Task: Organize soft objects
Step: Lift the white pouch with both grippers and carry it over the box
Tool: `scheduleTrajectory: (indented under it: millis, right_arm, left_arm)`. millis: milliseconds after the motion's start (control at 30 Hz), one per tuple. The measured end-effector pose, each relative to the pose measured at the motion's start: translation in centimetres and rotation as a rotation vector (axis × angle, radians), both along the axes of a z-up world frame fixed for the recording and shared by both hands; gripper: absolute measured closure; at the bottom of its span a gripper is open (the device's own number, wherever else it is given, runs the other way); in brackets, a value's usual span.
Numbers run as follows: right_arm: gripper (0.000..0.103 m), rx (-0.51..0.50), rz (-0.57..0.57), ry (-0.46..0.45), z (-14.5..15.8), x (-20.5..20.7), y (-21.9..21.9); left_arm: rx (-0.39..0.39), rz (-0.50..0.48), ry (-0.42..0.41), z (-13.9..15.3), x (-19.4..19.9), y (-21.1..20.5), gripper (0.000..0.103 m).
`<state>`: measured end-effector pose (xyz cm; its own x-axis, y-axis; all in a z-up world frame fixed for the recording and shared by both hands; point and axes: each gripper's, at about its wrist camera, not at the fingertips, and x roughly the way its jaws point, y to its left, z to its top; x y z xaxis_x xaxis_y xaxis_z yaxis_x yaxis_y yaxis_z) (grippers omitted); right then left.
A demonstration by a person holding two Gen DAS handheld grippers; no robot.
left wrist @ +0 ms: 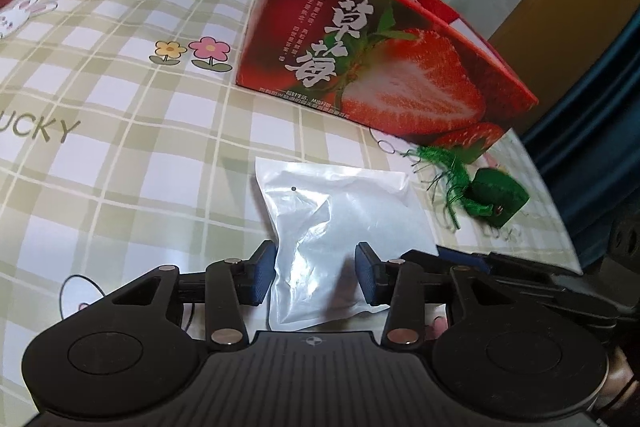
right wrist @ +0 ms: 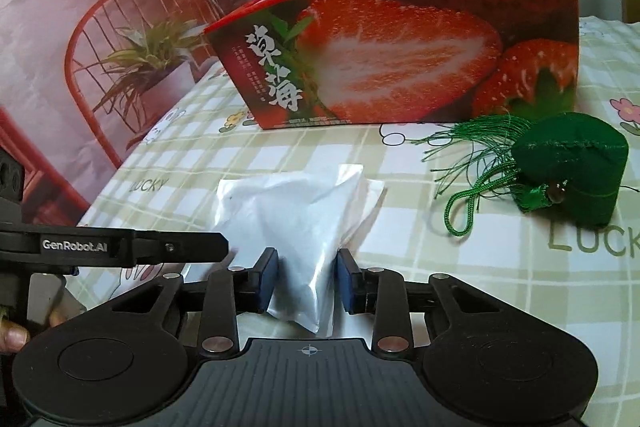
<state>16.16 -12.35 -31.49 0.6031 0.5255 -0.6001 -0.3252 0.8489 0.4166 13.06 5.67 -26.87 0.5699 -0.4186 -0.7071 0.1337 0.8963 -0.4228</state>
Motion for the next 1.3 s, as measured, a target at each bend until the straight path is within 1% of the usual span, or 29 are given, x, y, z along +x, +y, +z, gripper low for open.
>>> scheduleTrajectory:
  millis: [133,233,300,433,533,633,733,833,967,1167,1233,1300]
  right_arm:
    - [0.074,-0.005,-0.012,-0.033,0.7,-0.1,-0.3]
    - [0.075,0.012,-0.019,-0.081,2.0,-0.2,-0.9]
    - [0.075,0.015,-0.023,-0.123,3.2,-0.1,-1.3]
    - [0.074,0.033,-0.037,-0.206,6.2,0.7,-2.3]
    - [0.074,0.043,-0.051,-0.253,8.5,2.1,-3.1]
    - [0.074,0.047,-0.067,-0.297,10.7,3.9,-4.0]
    - [0.074,0.040,-0.085,-0.317,12.4,6.2,-4.7]
    - [0.073,0.027,-0.104,-0.315,13.1,8.6,-5.0]
    - [0.072,0.005,-0.150,-0.292,12.8,11.8,-5.3]
    - [0.070,-0.053,-0.193,-0.256,11.3,14.6,-4.9]
    - [0.063,-0.096,-0.204,-0.252,10.8,14.9,-4.6]
    - [0.060,-0.150,-0.217,-0.251,10.3,15.0,-4.3]
  left_arm:
    - [-0.052,0.004,-0.024,0.7,0.0,0.2,0.058]
    - [-0.091,0.006,-0.061,2.0,0.2,0.4,0.059]
    - [-0.105,0.001,-0.100,3.4,0.5,0.4,0.059]
    - [-0.079,-0.040,-0.206,7.0,1.3,-0.5,0.058]
    - [-0.077,-0.053,-0.265,9.5,2.5,-1.1,0.058]
    - [-0.081,-0.056,-0.309,11.5,4.1,-1.9,0.058]
    - [-0.043,-0.083,-0.344,12.9,6.1,-3.3,0.058]
    - [-0.030,-0.081,-0.341,13.2,9.0,-4.4,0.058]
    - [-0.023,-0.080,-0.332,13.2,11.7,-4.9,0.058]
    - [0.063,-0.086,-0.307,12.2,14.1,-6.2,0.058]
    - [0.094,-0.095,-0.288,11.7,14.5,-6.7,0.058]
    - [0.135,-0.098,-0.277,11.3,14.8,-6.7,0.057]
